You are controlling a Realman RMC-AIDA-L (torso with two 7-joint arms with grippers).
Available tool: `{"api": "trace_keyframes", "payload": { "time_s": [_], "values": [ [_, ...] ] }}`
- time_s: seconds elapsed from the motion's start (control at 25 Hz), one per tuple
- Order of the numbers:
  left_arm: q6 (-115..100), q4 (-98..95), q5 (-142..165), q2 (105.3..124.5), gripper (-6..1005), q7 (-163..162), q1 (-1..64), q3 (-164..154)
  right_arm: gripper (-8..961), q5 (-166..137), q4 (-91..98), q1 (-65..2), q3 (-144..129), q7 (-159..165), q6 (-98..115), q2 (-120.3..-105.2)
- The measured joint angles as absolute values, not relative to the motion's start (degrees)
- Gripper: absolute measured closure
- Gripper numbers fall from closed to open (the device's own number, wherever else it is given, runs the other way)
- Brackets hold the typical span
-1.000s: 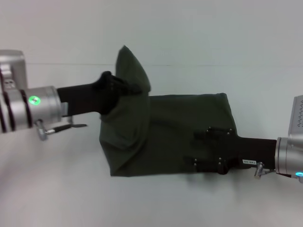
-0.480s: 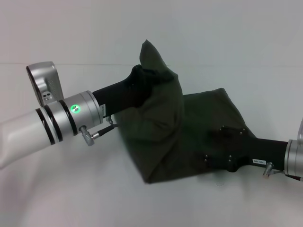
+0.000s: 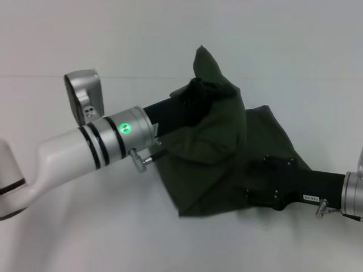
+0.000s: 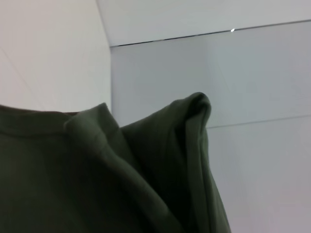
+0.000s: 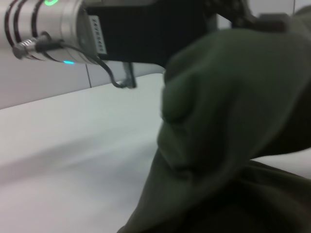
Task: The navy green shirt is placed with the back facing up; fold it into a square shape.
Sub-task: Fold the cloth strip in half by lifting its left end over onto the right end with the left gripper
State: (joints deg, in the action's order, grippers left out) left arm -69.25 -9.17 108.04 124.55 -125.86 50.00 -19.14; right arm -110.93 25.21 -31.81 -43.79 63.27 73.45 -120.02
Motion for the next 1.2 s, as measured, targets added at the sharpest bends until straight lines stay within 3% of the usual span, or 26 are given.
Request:
{"api": "trace_keyframes", "payload": {
  "time_s": [1.12,1.2],
  "values": [
    [-58.26,6.06,103.61,124.72,786,-92.73,54.00,-10.63,113,-110.92,27.45,-20.45,-19.20,63.11,83.55,-119.71],
    [-58.30,6.09,103.63,124.72,656,-92.73,54.17,-10.68,113,-110.92,27.36,-20.26,-18.81,63.13,83.80,-119.71]
  ]
}}
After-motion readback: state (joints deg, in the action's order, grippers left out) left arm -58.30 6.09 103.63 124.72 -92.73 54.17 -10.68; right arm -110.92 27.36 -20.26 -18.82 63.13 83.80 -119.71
